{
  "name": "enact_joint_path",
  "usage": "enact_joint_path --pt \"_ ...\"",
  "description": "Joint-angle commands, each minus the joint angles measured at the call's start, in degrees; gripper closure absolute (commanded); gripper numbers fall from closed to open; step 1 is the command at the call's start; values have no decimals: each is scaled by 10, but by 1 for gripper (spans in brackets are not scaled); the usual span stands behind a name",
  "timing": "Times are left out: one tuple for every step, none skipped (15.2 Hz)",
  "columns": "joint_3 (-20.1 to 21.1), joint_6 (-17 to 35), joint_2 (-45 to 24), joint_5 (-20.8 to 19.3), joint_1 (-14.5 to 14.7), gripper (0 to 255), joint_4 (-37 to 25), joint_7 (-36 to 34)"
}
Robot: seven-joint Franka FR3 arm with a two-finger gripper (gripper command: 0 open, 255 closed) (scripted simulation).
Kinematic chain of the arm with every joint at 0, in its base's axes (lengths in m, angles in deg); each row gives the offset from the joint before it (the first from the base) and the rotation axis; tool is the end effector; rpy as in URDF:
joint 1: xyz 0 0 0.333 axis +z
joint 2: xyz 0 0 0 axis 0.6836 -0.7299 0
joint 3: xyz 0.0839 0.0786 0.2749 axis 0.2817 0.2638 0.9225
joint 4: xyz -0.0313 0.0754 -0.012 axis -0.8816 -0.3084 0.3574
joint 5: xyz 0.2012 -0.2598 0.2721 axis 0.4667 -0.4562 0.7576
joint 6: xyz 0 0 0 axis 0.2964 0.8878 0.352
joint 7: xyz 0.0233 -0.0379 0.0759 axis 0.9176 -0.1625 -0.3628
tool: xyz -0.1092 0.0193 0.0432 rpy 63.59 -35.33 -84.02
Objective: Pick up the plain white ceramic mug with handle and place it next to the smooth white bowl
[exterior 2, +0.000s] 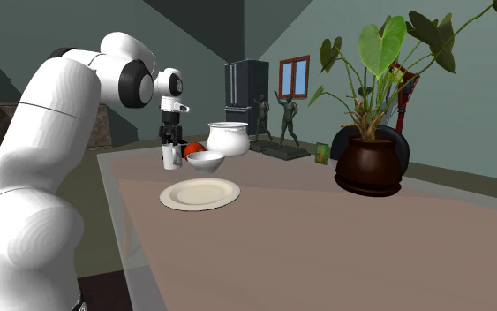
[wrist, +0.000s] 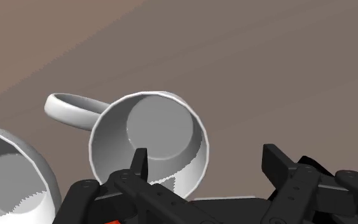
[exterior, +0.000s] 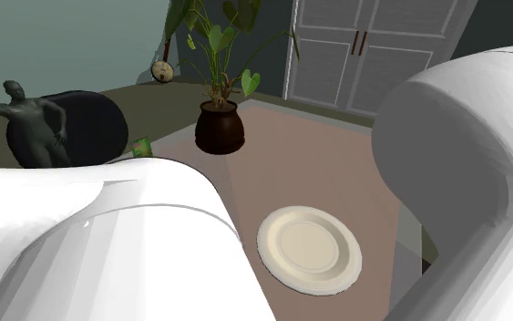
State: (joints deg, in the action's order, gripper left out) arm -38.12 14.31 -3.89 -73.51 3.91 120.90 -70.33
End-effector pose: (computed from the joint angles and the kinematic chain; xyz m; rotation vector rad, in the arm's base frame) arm 0.2303 0.6525 0.4484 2.9179 0.9156 -0.2359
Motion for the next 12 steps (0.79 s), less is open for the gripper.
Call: enact_joint_path --pt "0 -23 -6 -2 5 0 -29 0" --pt "-1 -46 -14 -5 10 0 -60 -1" --pt "-2 -71 -24 -9 17 0 -95 -1" --pt "-2 -92 -33 -12 23 0 -124 -2" --pt "-2 -92 -33 -12 23 0 -124 -2" --pt "-2 -92 -33 -12 23 0 -124 -2" --pt "-2 -91 -33 -12 23 0 -124 -2" --pt "-2 -91 -33 -12 23 0 -124 -2" --pt "-3 -92 -33 -12 23 0 -124 -2" --pt "-3 -92 -33 -12 23 0 -124 -2" --pt "-3 -92 -33 -12 23 0 -124 -2" --pt "-3 -92 -33 -12 23 0 -124 -2"
